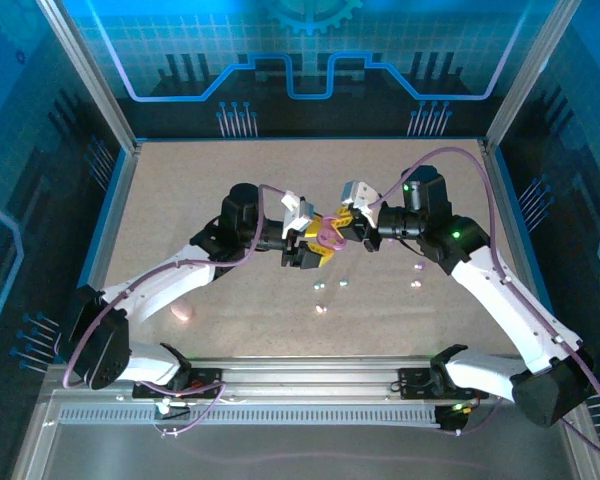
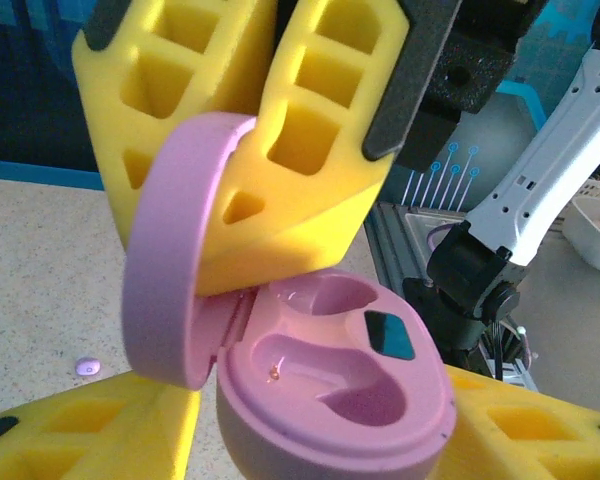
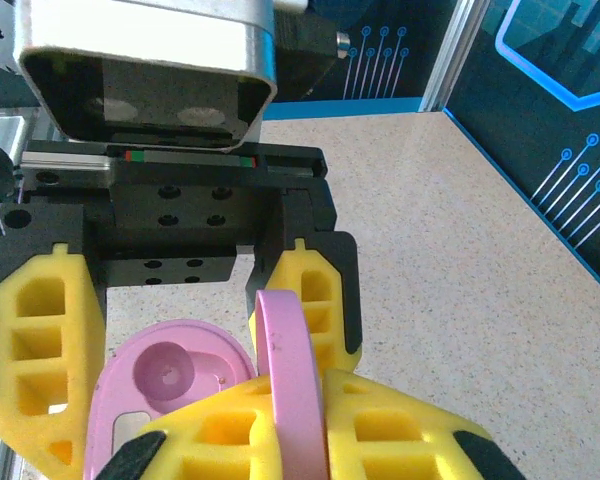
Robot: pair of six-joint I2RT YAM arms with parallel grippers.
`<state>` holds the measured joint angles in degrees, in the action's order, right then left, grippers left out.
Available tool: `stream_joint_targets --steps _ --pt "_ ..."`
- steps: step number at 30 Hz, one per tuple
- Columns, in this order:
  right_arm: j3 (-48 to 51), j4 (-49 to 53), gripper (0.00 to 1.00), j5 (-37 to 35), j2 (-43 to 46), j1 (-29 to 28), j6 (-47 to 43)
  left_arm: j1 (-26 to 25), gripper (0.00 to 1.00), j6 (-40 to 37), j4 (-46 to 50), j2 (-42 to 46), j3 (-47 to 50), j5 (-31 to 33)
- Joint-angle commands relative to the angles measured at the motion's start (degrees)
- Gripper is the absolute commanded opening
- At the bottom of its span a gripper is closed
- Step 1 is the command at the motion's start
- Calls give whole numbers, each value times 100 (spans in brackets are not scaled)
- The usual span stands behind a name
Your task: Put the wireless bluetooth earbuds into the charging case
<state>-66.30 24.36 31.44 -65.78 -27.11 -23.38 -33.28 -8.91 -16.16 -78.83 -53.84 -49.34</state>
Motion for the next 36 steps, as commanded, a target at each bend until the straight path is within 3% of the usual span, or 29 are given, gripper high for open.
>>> stream_joint_targets --steps 1,11,19,30,36 --pt "61 -133 5 -79 95 -91 44 -18 59 29 -220 -1 -117 -62" --pt "82 -168 5 -168 97 -121 68 -18 57 65 -262 -23 -118 -67" --pt "118 -234 5 -165 107 -125 128 -16 44 42 -212 -35 -131 -82" --pt "100 -303 5 -169 107 -123 268 -18 52 -29 -116 -19 -135 -54" --pt "100 -296 5 -166 92 -124 268 -14 44 -49 -90 -10 -153 -71"
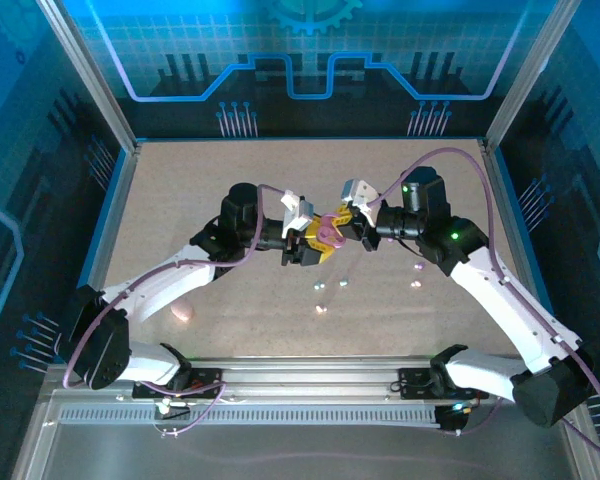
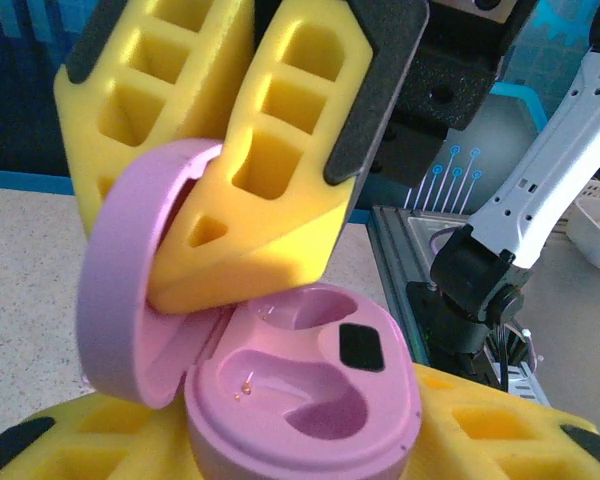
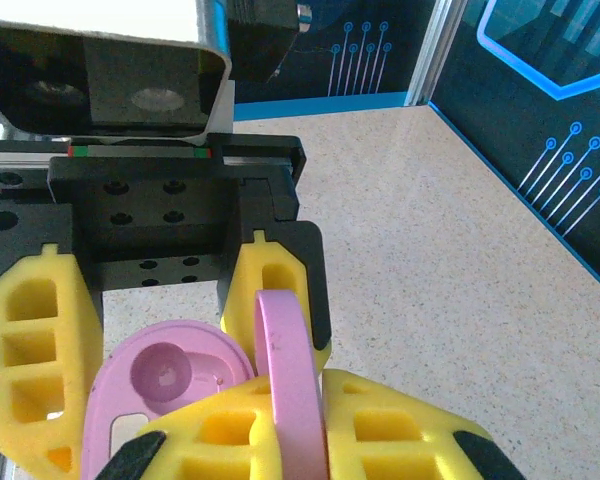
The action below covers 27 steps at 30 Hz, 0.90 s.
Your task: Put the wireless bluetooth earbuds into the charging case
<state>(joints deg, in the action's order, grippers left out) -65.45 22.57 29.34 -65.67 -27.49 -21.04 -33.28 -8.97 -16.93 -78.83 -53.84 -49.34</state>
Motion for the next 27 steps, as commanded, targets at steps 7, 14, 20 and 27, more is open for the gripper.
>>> stream_joint_targets --steps 7,14,20,27 --pt "16 -92 6 28 94 -90 -3 -15 53 -17 -38 -10 -164 -76" --pt "24 -121 6 23 107 -96 -4 -15 50 5 -55 -29 -179 -93" --pt "67 -175 6 -30 139 -98 -13 -15 51 45 -68 -44 -188 -96" --pt "120 -200 6 -34 169 -116 -94 -13 52 71 -65 -63 -205 -76"
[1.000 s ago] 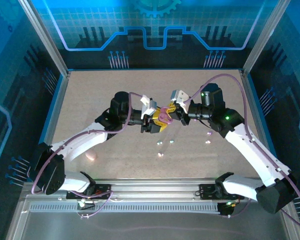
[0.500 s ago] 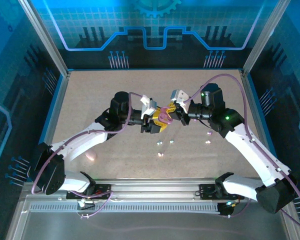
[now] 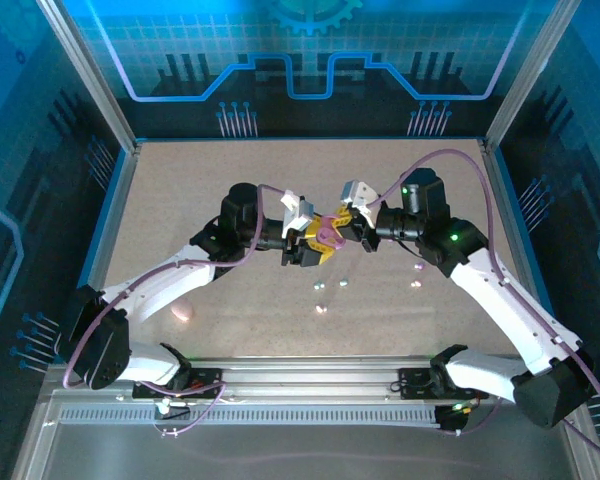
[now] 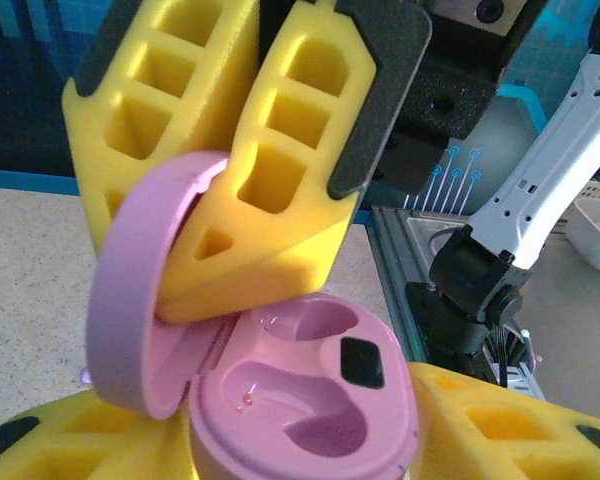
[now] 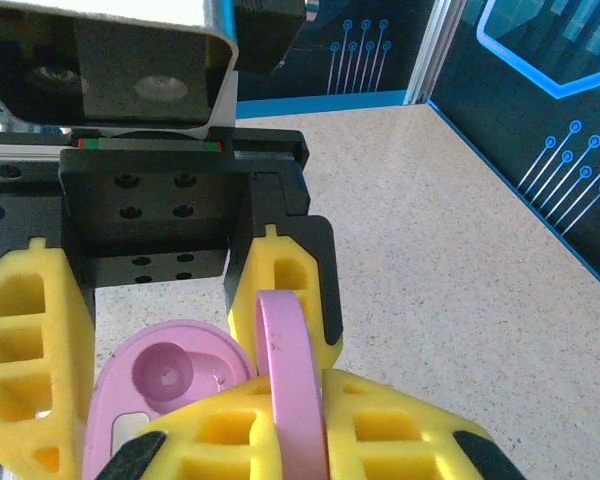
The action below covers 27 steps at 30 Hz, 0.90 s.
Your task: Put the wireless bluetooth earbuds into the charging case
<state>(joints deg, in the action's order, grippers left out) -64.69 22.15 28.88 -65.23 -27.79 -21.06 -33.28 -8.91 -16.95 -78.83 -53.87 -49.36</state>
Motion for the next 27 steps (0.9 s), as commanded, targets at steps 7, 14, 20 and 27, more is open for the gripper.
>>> stream_joint_targets --steps 7,14,20,27 --pt "61 -209 6 13 151 -90 -34 -15 50 36 -17 -80 -212 -73" --pt "53 -237 6 45 153 -90 33 -16 52 8 -1 -80 -208 -82" --pt "26 -201 6 50 116 -93 48 -17 45 -6 9 -63 -212 -91" --pt "27 -161 11 89 134 -94 14 -21 32 -25 17 -45 -203 -78"
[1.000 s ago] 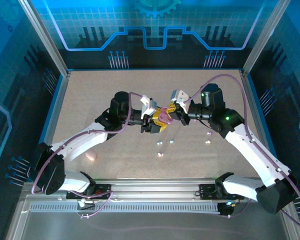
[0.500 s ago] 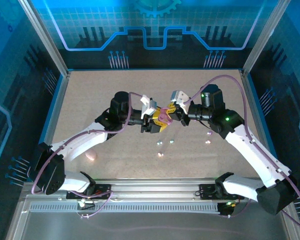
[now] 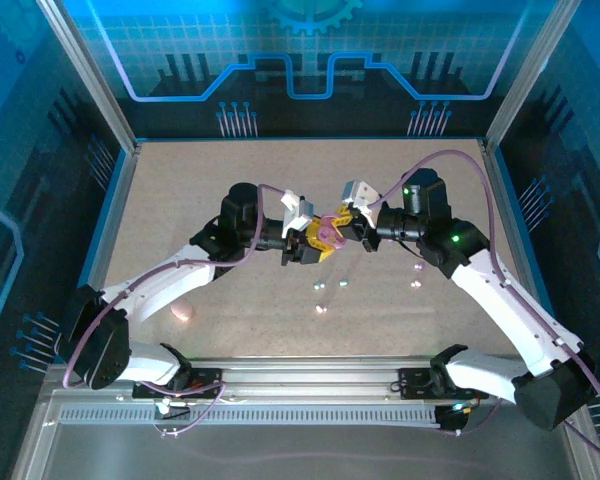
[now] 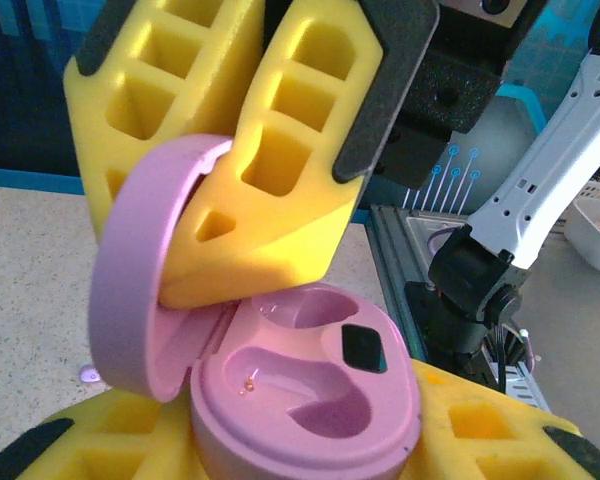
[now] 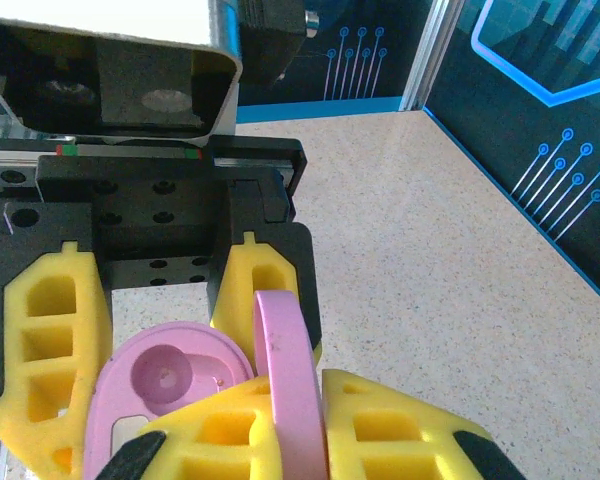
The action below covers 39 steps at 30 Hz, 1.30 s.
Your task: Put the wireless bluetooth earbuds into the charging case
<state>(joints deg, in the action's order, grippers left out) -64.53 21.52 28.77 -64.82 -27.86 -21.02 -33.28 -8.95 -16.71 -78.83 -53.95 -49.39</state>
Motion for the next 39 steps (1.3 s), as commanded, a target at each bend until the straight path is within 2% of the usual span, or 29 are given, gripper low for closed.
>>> stream_joint_targets --steps 1,4,6,9,15,20,25,27,30,39 --pt "11 -95 16 94 97 -88 31 -18 30 -21 -8 -45 -188 -76" --pt "-27 -73 24 -42 109 -88 198 -20 28 -27 -50 -36 -153 -53" --pt "-120 -8 39 -192 123 -75 446 -16 28 -28 -101 -10 -100 33" --pt "-421 185 55 -334 174 48 1181 -20 26 -47 -186 68 38 387" --pt "-824 455 67 -220 550 879 3101 -12 26 -74 -444 248 359 1033" --pt "-608 1147 66 -452 531 1937 4141 -17 26 24 -946 417 699 1467" --pt "-148 2112 57 -1180 -280 2581 4560 -16 26 148 -1284 592 963 1620" --pt "-48 2305 53 -1439 -770 2638 4449 -8 26 161 -1319 647 1040 1680" --pt "-82 2416 49 -1462 -1527 2633 4201 -12 26 161 -1333 706 1100 1714" --pt "-679 2398 47 -2244 -3207 2500 3874 -13 26 123 -1330 789 1191 1728"
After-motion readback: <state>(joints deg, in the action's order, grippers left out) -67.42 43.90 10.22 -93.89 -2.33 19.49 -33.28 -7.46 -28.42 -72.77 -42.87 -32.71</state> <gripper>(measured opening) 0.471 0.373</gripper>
